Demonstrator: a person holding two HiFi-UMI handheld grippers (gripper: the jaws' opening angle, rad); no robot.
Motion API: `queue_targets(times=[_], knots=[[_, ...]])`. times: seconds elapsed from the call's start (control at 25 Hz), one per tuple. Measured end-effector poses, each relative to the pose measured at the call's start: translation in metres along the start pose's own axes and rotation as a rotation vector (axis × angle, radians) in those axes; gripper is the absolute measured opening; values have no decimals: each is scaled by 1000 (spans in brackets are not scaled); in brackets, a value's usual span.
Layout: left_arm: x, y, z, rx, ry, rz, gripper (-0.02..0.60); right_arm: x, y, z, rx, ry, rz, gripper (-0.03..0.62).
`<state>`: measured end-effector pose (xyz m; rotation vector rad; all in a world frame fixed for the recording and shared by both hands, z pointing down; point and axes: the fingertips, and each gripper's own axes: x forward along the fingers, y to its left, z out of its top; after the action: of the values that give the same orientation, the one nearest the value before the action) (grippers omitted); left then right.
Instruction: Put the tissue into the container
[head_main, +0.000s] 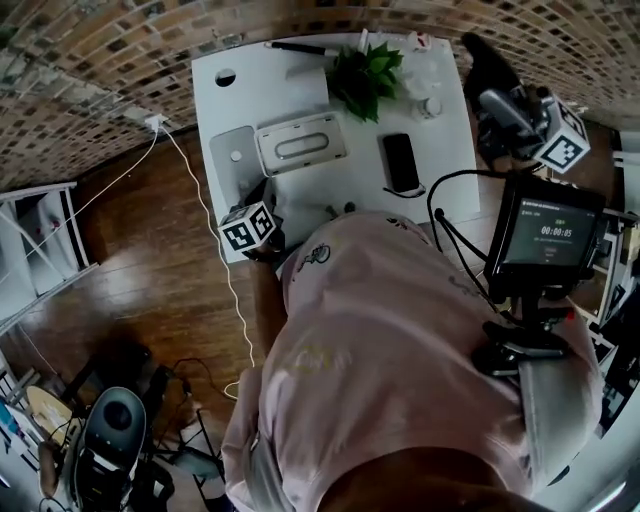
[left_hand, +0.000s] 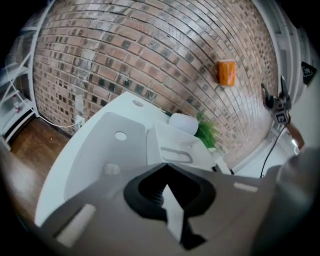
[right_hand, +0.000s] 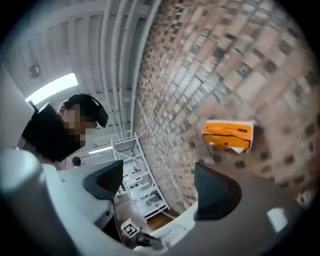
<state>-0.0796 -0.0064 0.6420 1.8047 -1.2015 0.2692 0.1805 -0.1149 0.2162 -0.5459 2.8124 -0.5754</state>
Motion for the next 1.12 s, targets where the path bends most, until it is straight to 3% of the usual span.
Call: queue_targets(times=[0.04,0.16,0.24,0.32,0.44,0.52,0.6,0.68,0.72,0.92,1.12], knots=[[1,0,-4,-6,8,-1,5,-13,-7,-41,67,50,-43,446],[1,4,-16,-11,44,2,5,-50,-28,-140,273,141,-223,354],[0,5,-22,-2,67,7,5,-70,-44,-166,362,121,-328,319],[-2,0,-24,7,77,13,5,-85,-62,-167,327,135,-424,319],[-5,-9,-22,8,73,25,5,-99,-112,-158,97,232,-564,319],[-7,-10,-23,11,72,40,5,-94,-157,-159,-196,375,-662,319],[-10,-7,-29,13,75,56,5,-70,-200,-165,-555,557,-725,319],[-15,-1,-39,8,86,74,5,-31,-236,-174,-816,707,-706,319],[-18,2,-45,0,95,86,5,-12,-252,-181,-879,777,-671,319],[-38,11,-64,-83,118,183,5,41,-341,-224,-1035,1168,-461,319],[-77,22,-100,-206,116,270,5,39,-375,-258,-1245,1459,-288,319]])
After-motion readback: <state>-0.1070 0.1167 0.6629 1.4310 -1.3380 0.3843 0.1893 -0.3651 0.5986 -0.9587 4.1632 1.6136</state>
